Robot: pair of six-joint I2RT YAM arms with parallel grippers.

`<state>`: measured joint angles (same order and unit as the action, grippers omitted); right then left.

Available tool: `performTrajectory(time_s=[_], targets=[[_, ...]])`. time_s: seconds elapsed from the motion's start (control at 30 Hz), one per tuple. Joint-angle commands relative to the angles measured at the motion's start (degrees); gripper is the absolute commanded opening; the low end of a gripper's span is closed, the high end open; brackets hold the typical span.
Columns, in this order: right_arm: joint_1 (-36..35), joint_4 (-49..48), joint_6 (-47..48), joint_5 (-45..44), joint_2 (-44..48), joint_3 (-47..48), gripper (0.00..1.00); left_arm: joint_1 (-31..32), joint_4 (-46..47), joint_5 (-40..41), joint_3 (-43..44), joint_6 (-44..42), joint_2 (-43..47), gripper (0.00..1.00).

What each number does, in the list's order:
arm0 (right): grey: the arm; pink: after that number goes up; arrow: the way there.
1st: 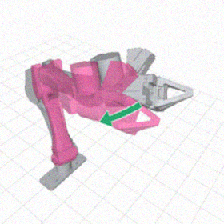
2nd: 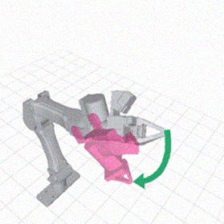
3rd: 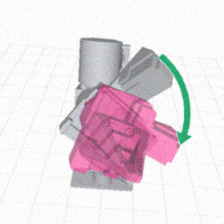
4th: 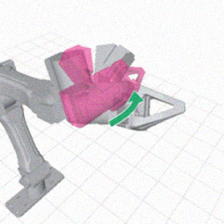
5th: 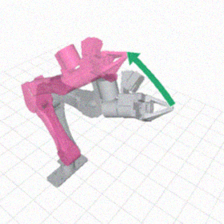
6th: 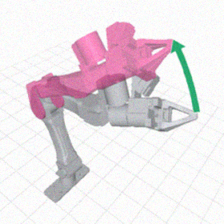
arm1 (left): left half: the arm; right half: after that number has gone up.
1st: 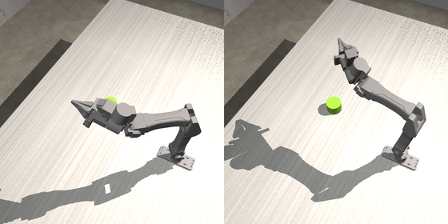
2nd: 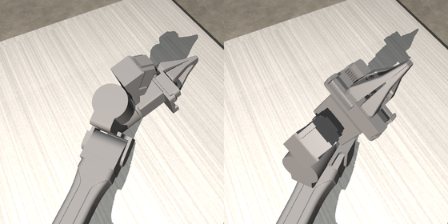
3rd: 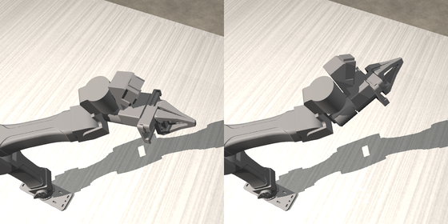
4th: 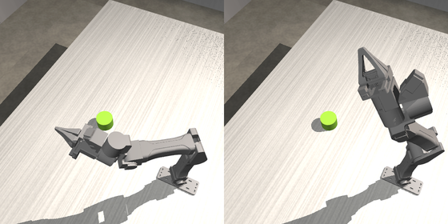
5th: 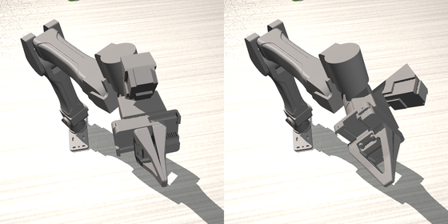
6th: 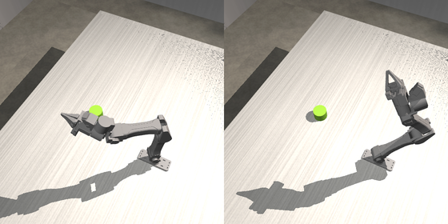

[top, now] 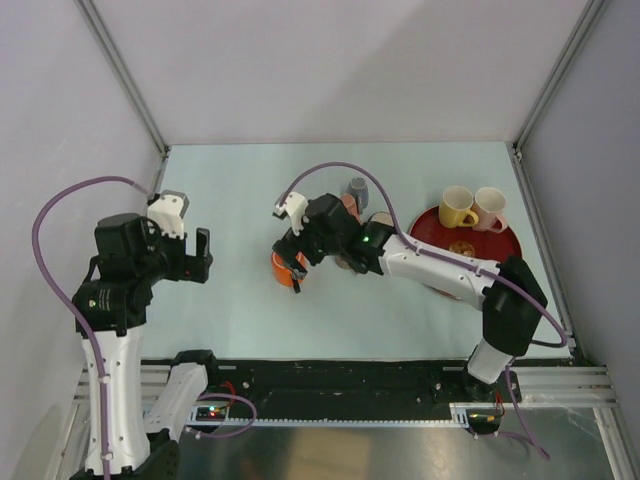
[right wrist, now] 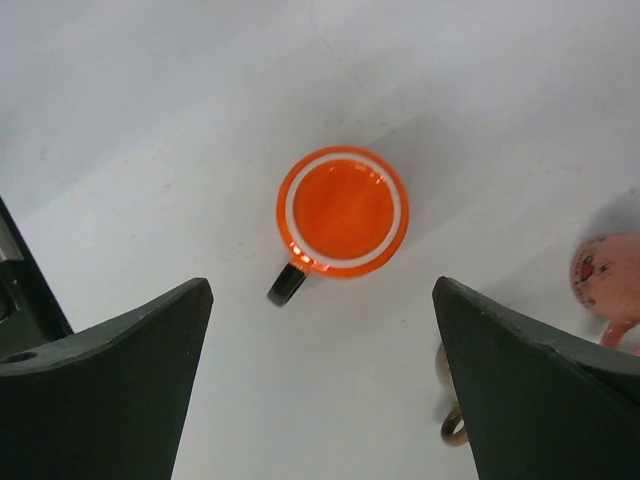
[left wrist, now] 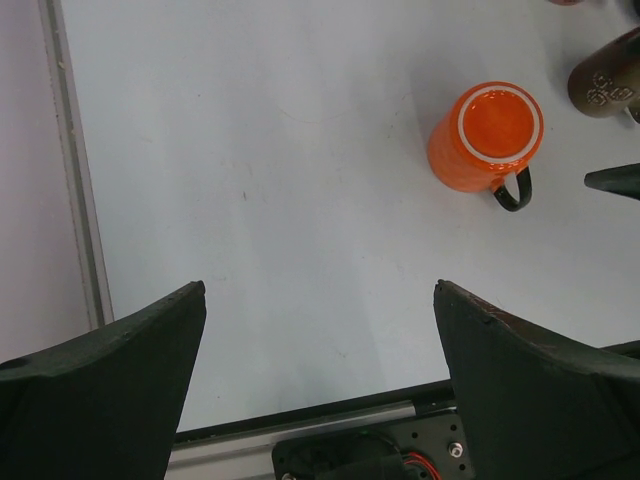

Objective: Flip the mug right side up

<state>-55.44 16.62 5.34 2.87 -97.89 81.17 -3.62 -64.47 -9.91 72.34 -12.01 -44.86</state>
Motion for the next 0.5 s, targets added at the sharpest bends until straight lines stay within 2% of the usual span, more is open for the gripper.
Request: performTrajectory(time_s=[0.0, 0.27, 0.47], targets=[[-0.2, -0.7, -3.0, 1.2, -0.4, -5.6, 0.97, -1.5, -0.1, -3.3, -0.8, 2.1, 1.6, 1.0], [-2.9, -3.6, -7.5, 0.7, -4.1, -6.7, 0.94, -3.4, -0.1, -4.0, -0.5, 3.2, 2.8, 0.99], [-1.7, -4.0, -16.3, -2.4, -8.0, -5.6, 0.86, -3.9, -0.4, -4.6, -0.3, 3.4, 2.7, 0.99]])
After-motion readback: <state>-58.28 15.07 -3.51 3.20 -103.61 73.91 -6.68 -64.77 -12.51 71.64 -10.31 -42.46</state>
